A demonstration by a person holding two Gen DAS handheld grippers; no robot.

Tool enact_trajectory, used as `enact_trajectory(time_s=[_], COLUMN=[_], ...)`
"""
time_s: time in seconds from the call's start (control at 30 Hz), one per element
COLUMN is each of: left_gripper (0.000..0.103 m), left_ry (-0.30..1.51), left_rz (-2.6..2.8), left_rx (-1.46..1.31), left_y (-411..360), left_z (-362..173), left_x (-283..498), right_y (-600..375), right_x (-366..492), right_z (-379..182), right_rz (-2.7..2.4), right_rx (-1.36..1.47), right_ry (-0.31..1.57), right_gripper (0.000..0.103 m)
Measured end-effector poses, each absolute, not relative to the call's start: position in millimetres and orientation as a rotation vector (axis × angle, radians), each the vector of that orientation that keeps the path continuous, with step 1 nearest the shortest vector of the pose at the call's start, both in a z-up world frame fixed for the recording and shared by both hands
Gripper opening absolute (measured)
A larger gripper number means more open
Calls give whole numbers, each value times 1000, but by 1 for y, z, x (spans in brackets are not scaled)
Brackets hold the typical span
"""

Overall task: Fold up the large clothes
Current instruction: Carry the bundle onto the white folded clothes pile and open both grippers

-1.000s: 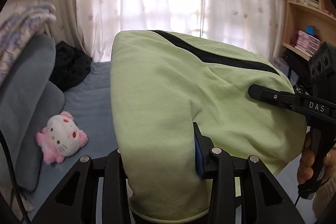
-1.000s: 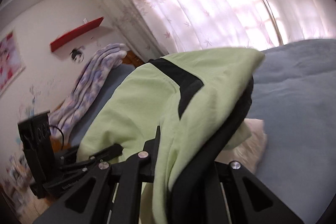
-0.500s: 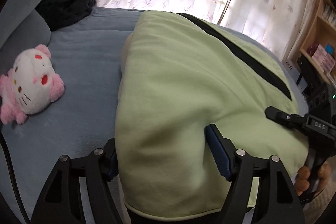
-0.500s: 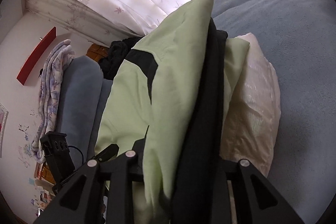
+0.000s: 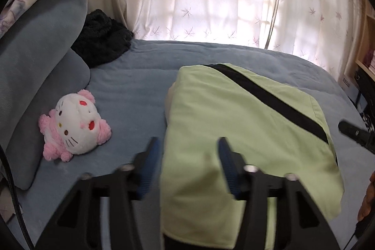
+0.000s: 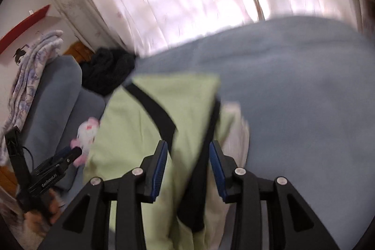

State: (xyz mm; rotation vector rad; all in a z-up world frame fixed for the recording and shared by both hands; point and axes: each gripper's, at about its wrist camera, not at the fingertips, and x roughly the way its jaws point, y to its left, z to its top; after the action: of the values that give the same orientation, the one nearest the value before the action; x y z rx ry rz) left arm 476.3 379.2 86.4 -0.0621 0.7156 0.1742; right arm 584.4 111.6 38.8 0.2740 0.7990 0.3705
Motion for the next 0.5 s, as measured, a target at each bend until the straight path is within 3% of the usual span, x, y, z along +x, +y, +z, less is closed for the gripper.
enact_trajectory(time_s=[0.13,0.5], left_gripper=[35,38], left_ry=[739,792], left_rz=[223,302], left_rx=[-56,-17], left_y=[361,362], left_z=[73,22], left_x=[501,548], right_y=[132,178], right_x=[605,652], right_z=[42,-22], right_rz=[391,308], right_rx=[281,156], right_ry=[745,852], right_gripper=[37,38])
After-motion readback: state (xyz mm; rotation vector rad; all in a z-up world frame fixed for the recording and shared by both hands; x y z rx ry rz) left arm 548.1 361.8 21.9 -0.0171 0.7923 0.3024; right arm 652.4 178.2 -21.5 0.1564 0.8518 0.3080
